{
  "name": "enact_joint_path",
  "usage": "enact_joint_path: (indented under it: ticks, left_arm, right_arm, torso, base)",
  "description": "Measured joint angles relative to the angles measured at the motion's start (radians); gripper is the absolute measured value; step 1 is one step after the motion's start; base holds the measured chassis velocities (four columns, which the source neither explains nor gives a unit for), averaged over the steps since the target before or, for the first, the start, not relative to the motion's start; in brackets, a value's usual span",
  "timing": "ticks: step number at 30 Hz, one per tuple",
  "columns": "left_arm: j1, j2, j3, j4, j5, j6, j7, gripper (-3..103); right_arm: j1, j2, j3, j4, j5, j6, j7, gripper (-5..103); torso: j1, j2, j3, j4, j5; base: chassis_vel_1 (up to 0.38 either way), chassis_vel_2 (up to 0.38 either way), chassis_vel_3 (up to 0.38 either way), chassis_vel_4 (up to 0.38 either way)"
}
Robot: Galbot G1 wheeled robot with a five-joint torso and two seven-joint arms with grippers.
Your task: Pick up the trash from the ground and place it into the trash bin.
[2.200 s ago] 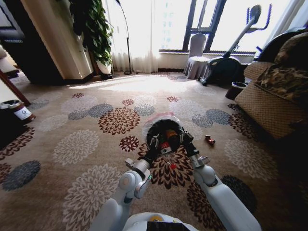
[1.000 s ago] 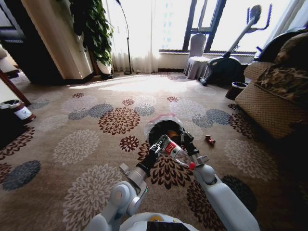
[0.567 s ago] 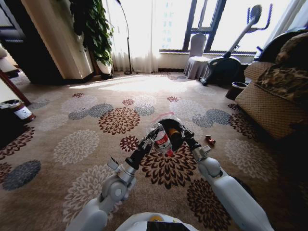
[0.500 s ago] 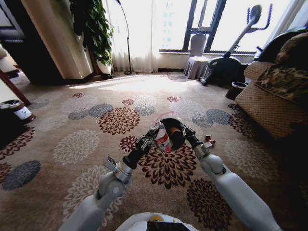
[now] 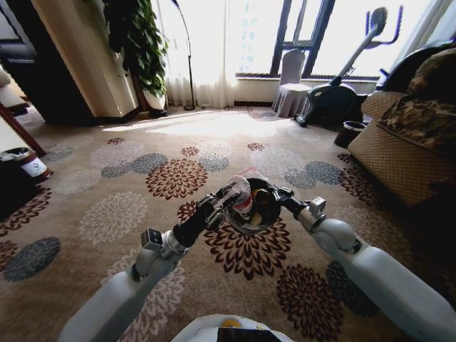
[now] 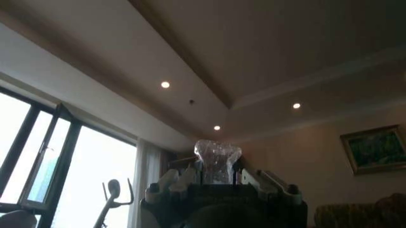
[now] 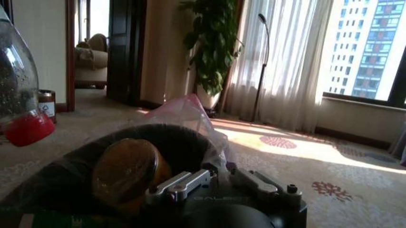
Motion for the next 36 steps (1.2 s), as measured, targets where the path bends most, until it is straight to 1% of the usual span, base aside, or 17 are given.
enact_joint_path:
  ticks: [3,5,7,9,10,14,17,19,21,22,25,28,30,33,36]
  left_arm:
    - [-0.057,0.010,0.037,0.073,-0.007,0.000,0.018,24]
    - [-0.067,0.010,0.046,0.088,-0.005,0.001,0.022,24]
    - [-0.094,0.009,0.070,0.131,0.020,0.002,0.038,24]
    - [-0.099,0.008,0.074,0.139,0.027,0.002,0.044,24]
    - [-0.112,0.007,0.087,0.159,0.045,0.001,0.058,24]
    - [-0.122,0.005,0.101,0.175,0.064,-0.001,0.069,24]
    - [-0.123,0.005,0.099,0.154,0.061,0.000,0.070,24]
    - [-0.126,0.014,0.088,0.094,0.047,0.015,0.070,24]
    - [-0.126,0.015,0.087,0.089,0.045,0.016,0.070,24]
    - [-0.133,0.025,0.090,0.056,0.026,0.027,0.070,24]
    - [-0.144,0.028,0.102,0.055,0.019,0.030,0.070,24]
    - [-0.175,0.021,0.130,0.072,0.003,0.032,0.068,24]
    - [-0.217,0.008,0.169,0.098,-0.015,0.034,0.062,24]
    - [-0.240,-0.001,0.194,0.122,-0.024,0.035,0.058,24]
    - [-0.276,-0.025,0.241,0.175,-0.041,0.043,0.036,24]
  right_arm:
    - [-0.016,-0.029,0.030,0.034,0.042,-0.005,0.000,0]
    - [-0.019,-0.033,0.036,0.041,0.046,-0.005,0.000,0]
    - [-0.028,-0.043,0.047,0.056,0.055,-0.005,0.000,0]
    - [-0.030,-0.045,0.050,0.059,0.057,-0.005,0.000,0]
    - [-0.034,-0.046,0.054,0.068,0.062,-0.005,0.000,0]
    - [-0.043,-0.045,0.061,0.081,0.066,-0.006,0.000,0]
    - [-0.044,-0.044,0.061,0.082,0.064,-0.006,0.000,0]
    - [-0.044,-0.039,0.058,0.075,0.049,-0.006,0.000,0]
    - [-0.044,-0.038,0.058,0.074,0.047,-0.006,0.000,0]
    - [-0.042,-0.032,0.048,0.069,0.038,-0.006,0.000,0]
    - [-0.041,-0.028,0.040,0.069,0.035,-0.006,0.000,0]
    - [-0.038,-0.026,0.029,0.073,0.032,-0.004,0.000,0]
    - [-0.040,-0.027,0.019,0.084,0.032,-0.003,0.000,0]
    - [-0.042,-0.030,0.017,0.095,0.038,-0.002,0.000,0]
    - [-0.046,-0.033,0.017,0.106,0.050,0.004,0.000,0]
  torso:
    - [0.000,0.000,0.000,0.0000,-0.0003]
    - [0.000,0.000,0.000,0.0002,-0.0002]
    - [0.000,0.000,0.000,0.0004,-0.0004]
    - [0.000,0.000,0.000,0.0004,-0.0005]
    - [0.000,0.000,0.000,-0.0001,-0.0003]
    - [0.000,0.000,0.000,0.0002,-0.0003]
    - [0.000,0.000,0.000,0.0004,-0.0004]
    - [0.000,0.000,0.000,0.0003,0.0000]
    - [0.000,0.000,0.000,0.0003,0.0001]
    - [0.000,0.000,0.000,0.0001,0.0000]
    - [0.000,0.000,0.000,0.0002,0.0000]
    - [0.000,0.000,0.000,0.0005,-0.0004]
    - [0.000,0.000,0.000,0.0000,-0.0003]
    - [0.000,0.000,0.000,0.0000,-0.0001]
    - [0.000,0.000,0.000,0.0002,-0.0003]
  base:
    - [0.000,0.000,0.000,0.000]
    - [0.000,0.000,0.000,0.000]
    - [0.000,0.000,0.000,0.000]
    - [0.000,0.000,0.000,0.000]
    - [0.000,0.000,0.000,0.000]
    - [0.000,0.000,0.000,0.000]
    - [0.000,0.000,0.000,0.000]
    - [0.000,0.000,0.000,0.000]
    - [0.000,0.000,0.000,0.000]
    - [0.000,0.000,0.000,0.000]
    - [0.000,0.000,0.000,0.000]
    - [0.000,0.000,0.000,0.000]
    - [0.000,0.000,0.000,0.000]
    - [0.000,0.000,0.000,0.000]
    - [0.000,0.000,0.000,0.000]
